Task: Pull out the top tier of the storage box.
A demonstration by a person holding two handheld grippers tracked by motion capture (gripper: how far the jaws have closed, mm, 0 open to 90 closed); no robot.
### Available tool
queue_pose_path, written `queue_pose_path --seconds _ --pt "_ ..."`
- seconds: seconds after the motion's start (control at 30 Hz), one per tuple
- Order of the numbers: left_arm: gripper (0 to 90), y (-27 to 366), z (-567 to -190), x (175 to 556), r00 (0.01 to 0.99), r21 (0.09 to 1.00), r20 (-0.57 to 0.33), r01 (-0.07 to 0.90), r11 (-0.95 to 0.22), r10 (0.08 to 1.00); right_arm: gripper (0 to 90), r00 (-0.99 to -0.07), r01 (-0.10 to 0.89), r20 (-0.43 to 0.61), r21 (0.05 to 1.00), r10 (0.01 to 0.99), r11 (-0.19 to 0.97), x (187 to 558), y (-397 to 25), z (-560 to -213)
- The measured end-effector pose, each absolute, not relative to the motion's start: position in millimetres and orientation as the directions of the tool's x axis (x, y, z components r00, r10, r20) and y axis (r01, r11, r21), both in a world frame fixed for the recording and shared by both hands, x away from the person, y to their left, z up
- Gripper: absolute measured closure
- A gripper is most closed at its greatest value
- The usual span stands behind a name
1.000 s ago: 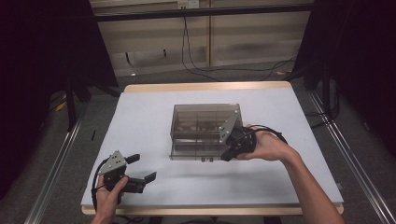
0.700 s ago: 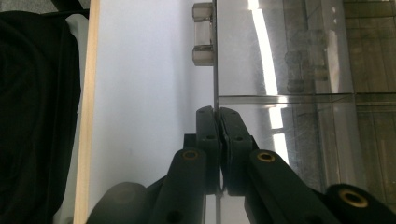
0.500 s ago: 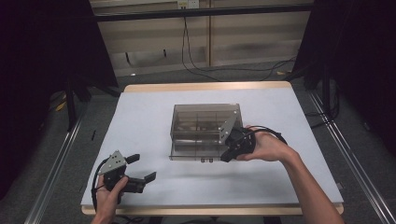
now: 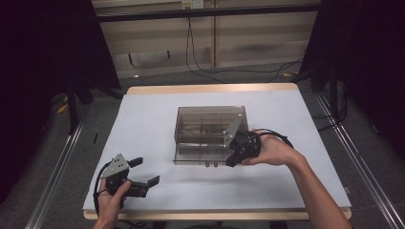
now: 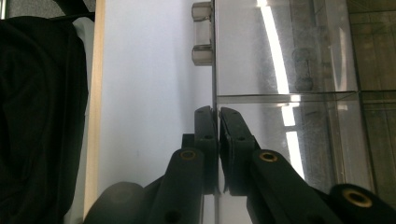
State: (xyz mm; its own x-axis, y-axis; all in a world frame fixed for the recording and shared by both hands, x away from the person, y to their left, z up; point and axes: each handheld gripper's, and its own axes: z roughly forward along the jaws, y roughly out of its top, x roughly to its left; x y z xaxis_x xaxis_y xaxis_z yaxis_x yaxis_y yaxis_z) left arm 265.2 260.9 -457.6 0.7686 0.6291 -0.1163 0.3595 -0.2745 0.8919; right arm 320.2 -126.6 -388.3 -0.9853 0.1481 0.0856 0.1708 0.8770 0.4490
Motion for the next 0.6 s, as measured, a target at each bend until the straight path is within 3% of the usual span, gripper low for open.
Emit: queue_pose_path --seconds 0.27,0.53,0.6 --pt "2.5 261 -457 265 0.770 0.891 -0.121 0.362 -0.273 0.627 68.5 -0.984 0.177 0.063 0.483 0.168 0.857 320 -129 -385" --pt "2.5 260 -458 265 0.764 0.890 -0.118 0.365 -0.274 0.634 56.9 -0.977 0.186 0.028 0.592 0.211 0.784 317 -138 -372" --pt "2.5 261 -458 265 0.766 0.889 -0.112 0.362 -0.280 0.633 50.6 -0.972 0.193 0.011 0.617 0.236 0.763 317 -142 -370"
